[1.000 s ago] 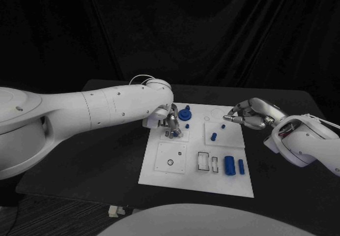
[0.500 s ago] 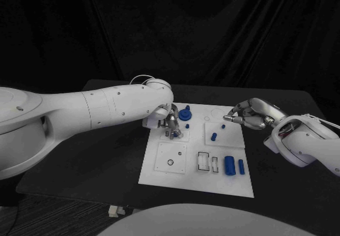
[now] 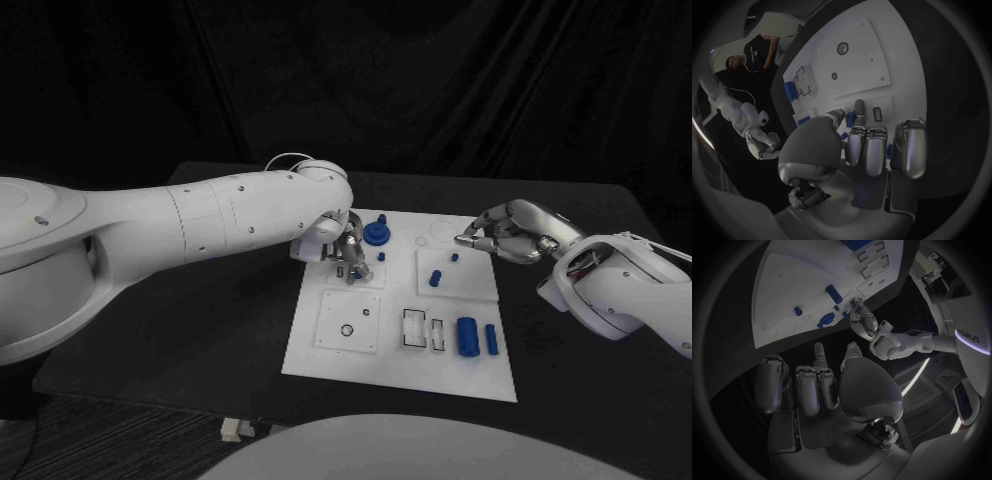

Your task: Assemble the parts on the task board

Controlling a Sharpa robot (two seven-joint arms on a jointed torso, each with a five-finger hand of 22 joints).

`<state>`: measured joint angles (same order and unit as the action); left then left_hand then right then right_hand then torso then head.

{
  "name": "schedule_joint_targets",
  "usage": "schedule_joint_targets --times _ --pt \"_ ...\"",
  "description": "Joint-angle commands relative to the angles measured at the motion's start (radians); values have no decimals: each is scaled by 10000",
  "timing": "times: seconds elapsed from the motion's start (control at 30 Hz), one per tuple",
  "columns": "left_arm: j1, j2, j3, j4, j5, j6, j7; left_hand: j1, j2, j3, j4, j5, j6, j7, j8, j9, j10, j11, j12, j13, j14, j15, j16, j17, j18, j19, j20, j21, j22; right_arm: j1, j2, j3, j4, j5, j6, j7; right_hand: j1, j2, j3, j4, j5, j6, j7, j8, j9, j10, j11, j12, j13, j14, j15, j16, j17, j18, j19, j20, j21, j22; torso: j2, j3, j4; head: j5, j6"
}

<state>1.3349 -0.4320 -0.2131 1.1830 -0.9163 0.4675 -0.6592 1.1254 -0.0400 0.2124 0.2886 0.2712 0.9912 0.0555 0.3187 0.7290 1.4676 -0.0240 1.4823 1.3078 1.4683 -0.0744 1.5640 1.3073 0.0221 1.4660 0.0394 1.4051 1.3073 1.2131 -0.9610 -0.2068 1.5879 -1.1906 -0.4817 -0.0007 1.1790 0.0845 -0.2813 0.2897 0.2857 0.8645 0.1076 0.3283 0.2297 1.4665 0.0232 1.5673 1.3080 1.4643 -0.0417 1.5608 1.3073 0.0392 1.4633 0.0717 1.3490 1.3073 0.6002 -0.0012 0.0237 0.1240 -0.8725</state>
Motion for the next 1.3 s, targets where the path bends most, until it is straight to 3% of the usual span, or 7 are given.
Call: schedule_joint_targets --times 0.03,0.43,0.67,1.07,1.3 --pt "-19 18 7 -3 139 35 131 9 8 -83 -7 -119 -139 13 -30 20 204 87 -22 1657 963 84 -45 2525 153 241 55 -23 2139 -24 -12 6 14 -54 51 -159 20 61 -52 1 48 -41 17 -68 -11 1043 79 35 2628 986 66 -47 2311 176 -71 30 -45 1875 2 1 -2 -1 -2" --pt "-28 -80 6 10 139 -139 -11 -249 86 -297 25 -316 -156 44 -13 86 270 125 54 1735 996 120 15 2583 139 278 93 45 2159 -24 -32 6 26 -54 31 -144 4 75 -69 9 41 -42 17 -70 -13 1043 79 35 2628 983 66 -53 2298 178 -75 30 -56 1872 3 0 0 5 -2" --pt "-29 -181 7 49 139 -338 5 -185 120 -330 -14 -124 -104 0 20 129 365 89 153 1837 1025 93 68 2635 117 340 85 161 2192 -24 -44 6 27 -54 27 -142 -9 75 -80 13 35 -42 17 -71 -14 1043 79 35 2628 979 66 -59 2284 184 -87 30 -80 1864 5 -1 -2 39 -2" --pt "-29 -245 7 84 139 -454 92 -180 90 -383 0 -109 -92 -9 22 144 449 72 240 1926 1025 73 68 2635 107 371 71 211 2205 -25 -42 6 25 -54 25 -137 -18 76 -88 16 32 -42 17 -71 -14 1043 79 35 2628 978 66 -62 2278 184 -87 30 -81 1864 2 -2 1 50 -2" --pt "-30 -261 7 84 139 -535 190 -334 108 -597 17 -609 -149 10 -20 174 459 85 246 1928 1025 77 68 2635 106 382 63 215 2204 -26 -31 6 13 -54 28 -132 -18 76 -88 16 32 -42 17 -71 -14 1043 79 35 2628 978 66 -62 2278 184 -87 30 -81 1864 1 -2 -2 61 -2"
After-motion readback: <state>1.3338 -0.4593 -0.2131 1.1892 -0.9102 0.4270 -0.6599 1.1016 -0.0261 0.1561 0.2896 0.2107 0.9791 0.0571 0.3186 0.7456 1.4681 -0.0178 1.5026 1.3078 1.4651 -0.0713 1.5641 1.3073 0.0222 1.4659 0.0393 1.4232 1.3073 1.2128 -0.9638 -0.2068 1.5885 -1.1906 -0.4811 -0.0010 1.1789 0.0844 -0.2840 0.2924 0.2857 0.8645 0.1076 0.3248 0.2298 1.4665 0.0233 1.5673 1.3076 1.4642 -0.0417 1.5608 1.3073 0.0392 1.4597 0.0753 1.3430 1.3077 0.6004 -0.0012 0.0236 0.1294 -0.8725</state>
